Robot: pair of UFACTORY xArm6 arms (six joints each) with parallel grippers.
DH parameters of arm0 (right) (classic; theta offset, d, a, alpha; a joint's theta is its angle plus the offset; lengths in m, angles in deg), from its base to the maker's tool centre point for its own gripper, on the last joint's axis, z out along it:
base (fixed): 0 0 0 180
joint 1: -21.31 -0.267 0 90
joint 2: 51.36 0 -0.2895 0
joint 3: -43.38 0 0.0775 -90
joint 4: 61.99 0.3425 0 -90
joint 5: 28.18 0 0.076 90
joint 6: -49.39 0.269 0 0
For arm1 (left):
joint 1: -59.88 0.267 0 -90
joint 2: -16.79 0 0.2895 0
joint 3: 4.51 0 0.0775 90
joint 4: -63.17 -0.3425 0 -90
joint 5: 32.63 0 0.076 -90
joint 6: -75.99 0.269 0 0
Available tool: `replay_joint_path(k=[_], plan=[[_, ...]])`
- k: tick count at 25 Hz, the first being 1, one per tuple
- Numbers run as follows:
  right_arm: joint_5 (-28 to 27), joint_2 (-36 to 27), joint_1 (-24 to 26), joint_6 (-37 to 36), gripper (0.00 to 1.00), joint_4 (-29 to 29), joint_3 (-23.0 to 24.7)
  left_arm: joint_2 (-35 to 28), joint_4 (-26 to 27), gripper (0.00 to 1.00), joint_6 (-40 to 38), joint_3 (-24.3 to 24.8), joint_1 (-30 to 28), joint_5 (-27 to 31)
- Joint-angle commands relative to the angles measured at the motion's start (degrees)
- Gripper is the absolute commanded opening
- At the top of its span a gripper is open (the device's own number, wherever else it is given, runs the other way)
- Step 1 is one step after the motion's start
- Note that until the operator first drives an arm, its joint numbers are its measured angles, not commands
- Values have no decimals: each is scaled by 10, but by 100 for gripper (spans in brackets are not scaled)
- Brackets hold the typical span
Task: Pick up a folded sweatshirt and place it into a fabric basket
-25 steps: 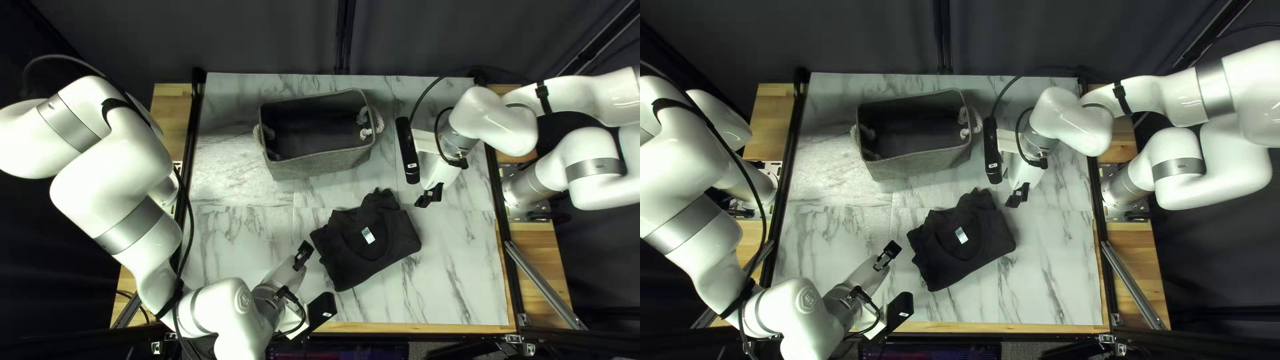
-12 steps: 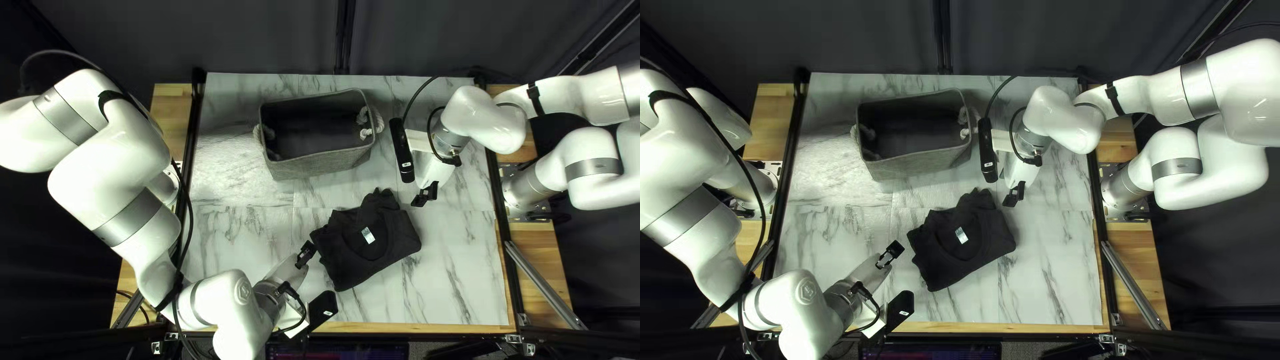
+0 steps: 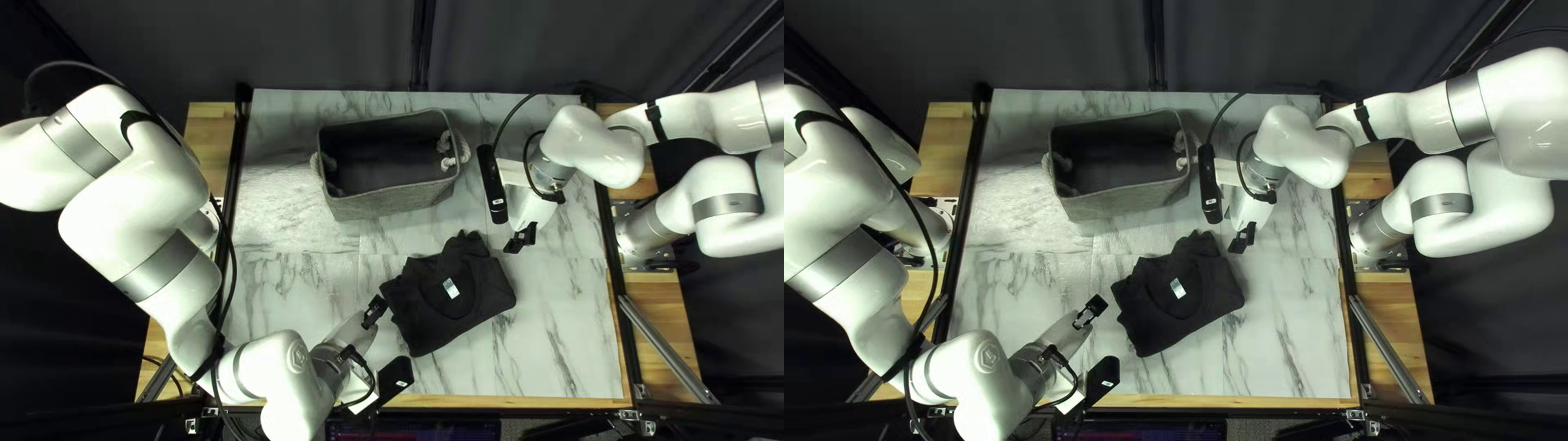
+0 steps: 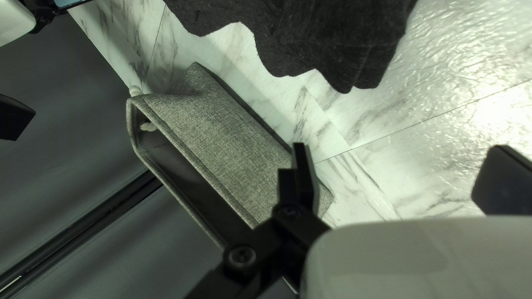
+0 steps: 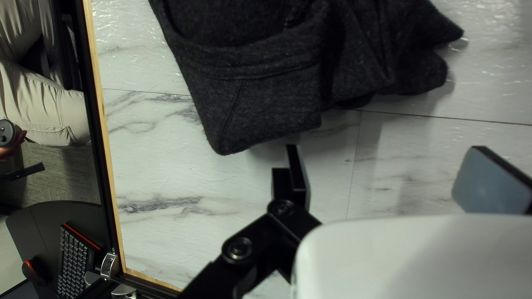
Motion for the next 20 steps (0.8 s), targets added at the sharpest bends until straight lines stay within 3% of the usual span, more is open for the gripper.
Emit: replay_joint_path(k=[1, 10, 20], plan=[[-17, -11, 1, -7, 100, 4, -9, 24, -10, 100, 17, -22, 6, -8], [-15, 21, 7, -36, 100, 34, -19, 105, -37, 100, 18, -98, -10, -11], [-17, 24, -3, -21, 100, 31, -26, 174, -86, 100, 23, -131, 9, -46]])
